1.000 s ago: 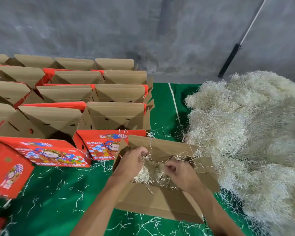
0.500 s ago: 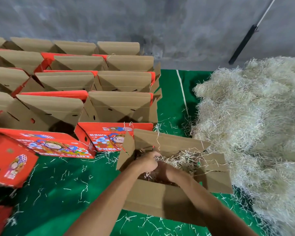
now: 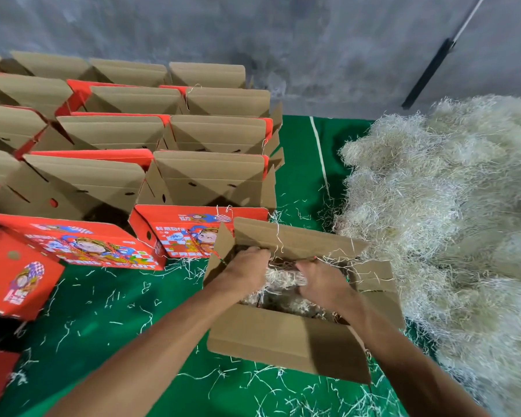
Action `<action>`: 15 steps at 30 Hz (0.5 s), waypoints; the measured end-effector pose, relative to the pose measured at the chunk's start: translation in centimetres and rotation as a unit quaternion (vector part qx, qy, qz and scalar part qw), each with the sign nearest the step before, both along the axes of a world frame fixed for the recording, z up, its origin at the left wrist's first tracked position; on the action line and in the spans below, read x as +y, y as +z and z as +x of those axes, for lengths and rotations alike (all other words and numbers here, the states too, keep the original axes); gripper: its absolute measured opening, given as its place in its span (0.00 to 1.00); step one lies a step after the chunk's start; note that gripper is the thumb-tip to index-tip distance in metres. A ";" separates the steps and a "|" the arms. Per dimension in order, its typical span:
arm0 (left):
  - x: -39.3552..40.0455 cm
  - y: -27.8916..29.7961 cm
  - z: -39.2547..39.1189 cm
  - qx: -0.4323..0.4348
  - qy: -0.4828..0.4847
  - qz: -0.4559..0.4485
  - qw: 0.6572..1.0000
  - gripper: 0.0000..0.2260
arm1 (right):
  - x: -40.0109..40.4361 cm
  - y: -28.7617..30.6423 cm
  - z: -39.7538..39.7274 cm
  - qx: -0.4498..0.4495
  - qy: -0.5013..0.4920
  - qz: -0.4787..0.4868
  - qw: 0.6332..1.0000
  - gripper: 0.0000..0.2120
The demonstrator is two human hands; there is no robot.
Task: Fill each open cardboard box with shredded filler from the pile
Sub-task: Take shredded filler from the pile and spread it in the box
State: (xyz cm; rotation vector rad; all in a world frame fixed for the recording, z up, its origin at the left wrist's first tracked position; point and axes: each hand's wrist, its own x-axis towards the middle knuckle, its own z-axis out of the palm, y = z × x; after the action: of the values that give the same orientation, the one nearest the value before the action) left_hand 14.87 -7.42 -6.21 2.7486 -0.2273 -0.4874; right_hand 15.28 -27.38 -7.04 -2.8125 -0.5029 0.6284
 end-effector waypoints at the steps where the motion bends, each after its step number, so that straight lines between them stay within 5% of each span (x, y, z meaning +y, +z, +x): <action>1: 0.1 0.2 -0.1 -0.022 -0.022 0.026 0.999 0.15 | -0.5 0.3 -0.1 -0.032 0.025 -0.063 0.997 0.20; 5: -0.3 0.5 -0.5 -0.083 -0.103 0.162 0.978 0.11 | -1.6 0.1 -0.2 -0.079 0.077 -0.220 0.969 0.11; 9: -1.0 -0.5 -0.7 -0.020 -0.158 0.272 0.949 0.17 | -1.1 -0.6 -0.9 -0.060 0.106 -0.322 0.939 0.11; 12: -0.4 -1.1 -0.3 0.049 -0.212 0.356 0.909 0.18 | -1.1 -1.4 -0.9 -0.043 0.107 -0.339 0.934 0.14; 15: -0.3 -0.7 0.0 0.093 -0.201 0.304 0.927 0.15 | -1.4 -0.8 -0.1 0.021 0.072 -0.269 0.960 0.14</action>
State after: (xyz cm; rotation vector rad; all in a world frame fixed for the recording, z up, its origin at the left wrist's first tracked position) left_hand 14.91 -7.70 -6.95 3.2220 -0.7059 -1.0794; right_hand 15.21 -28.75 -7.89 -3.2753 -0.6105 0.9820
